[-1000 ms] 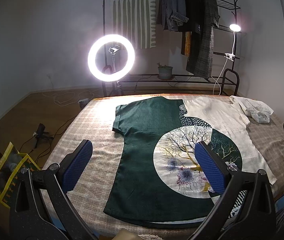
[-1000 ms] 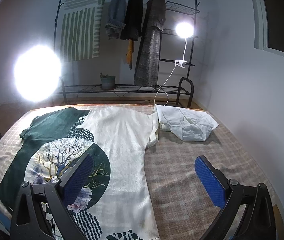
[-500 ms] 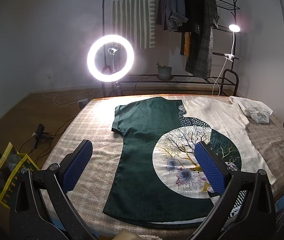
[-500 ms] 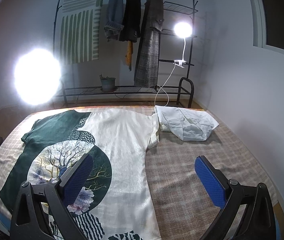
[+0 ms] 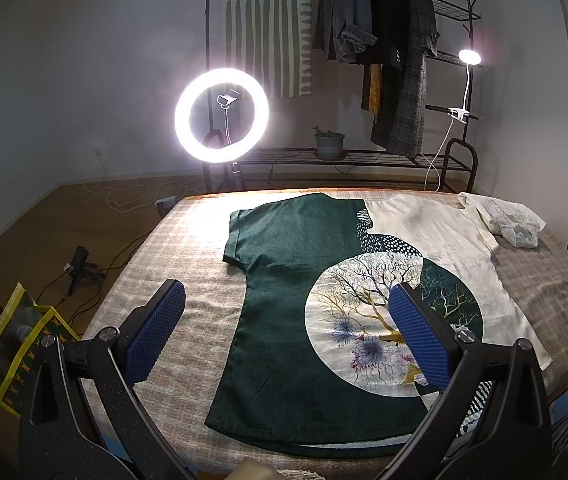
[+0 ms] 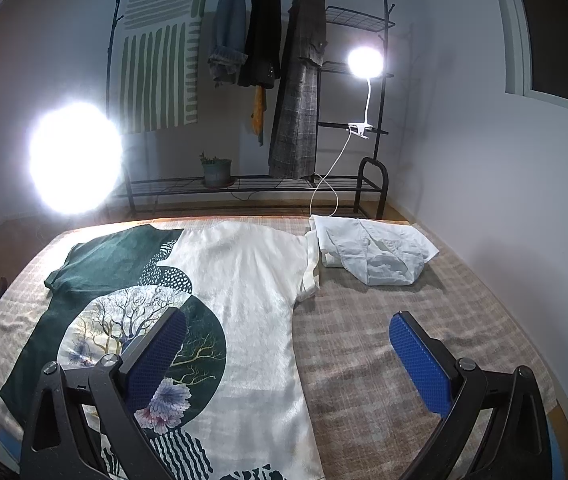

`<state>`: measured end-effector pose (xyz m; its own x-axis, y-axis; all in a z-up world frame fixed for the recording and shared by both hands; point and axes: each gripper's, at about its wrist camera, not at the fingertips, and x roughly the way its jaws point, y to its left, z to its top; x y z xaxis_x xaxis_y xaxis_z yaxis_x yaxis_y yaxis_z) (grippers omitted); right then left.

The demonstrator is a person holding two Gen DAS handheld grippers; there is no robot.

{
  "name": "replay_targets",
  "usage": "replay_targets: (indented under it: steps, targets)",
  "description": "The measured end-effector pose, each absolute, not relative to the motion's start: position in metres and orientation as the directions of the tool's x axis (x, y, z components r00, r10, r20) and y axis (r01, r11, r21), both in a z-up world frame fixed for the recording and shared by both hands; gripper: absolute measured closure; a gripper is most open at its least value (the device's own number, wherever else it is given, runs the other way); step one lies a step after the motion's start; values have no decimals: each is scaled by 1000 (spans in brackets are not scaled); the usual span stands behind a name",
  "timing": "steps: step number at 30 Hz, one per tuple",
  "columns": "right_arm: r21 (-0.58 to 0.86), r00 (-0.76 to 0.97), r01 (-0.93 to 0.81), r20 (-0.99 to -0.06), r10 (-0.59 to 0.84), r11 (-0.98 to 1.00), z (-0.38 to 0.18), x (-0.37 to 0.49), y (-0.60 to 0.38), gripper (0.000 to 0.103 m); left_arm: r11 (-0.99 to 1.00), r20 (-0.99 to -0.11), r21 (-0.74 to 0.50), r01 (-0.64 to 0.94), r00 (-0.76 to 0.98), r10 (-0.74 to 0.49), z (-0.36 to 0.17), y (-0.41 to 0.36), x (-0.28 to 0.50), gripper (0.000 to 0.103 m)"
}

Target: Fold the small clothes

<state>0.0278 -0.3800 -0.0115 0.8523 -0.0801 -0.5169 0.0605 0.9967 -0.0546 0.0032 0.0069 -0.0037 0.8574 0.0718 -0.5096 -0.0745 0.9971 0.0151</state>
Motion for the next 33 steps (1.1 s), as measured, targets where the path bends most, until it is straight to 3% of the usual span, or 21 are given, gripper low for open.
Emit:
replay_targets:
  steps: [12, 20, 33]
  targets:
    - [-35, 909, 50, -413, -60, 998, 11, 14, -375, 0, 996, -344, 17, -93, 934, 93, 21, 4, -16, 0]
    - [-5, 931, 30, -363, -30, 1000, 25, 9, -368, 0, 996, -322, 30, -86, 943, 91, 25, -2, -17, 0]
    - [27, 924, 11, -381, 0, 1000, 22, 15, -368, 0, 997, -346, 35, -75, 935, 82, 20, -1, -15, 0]
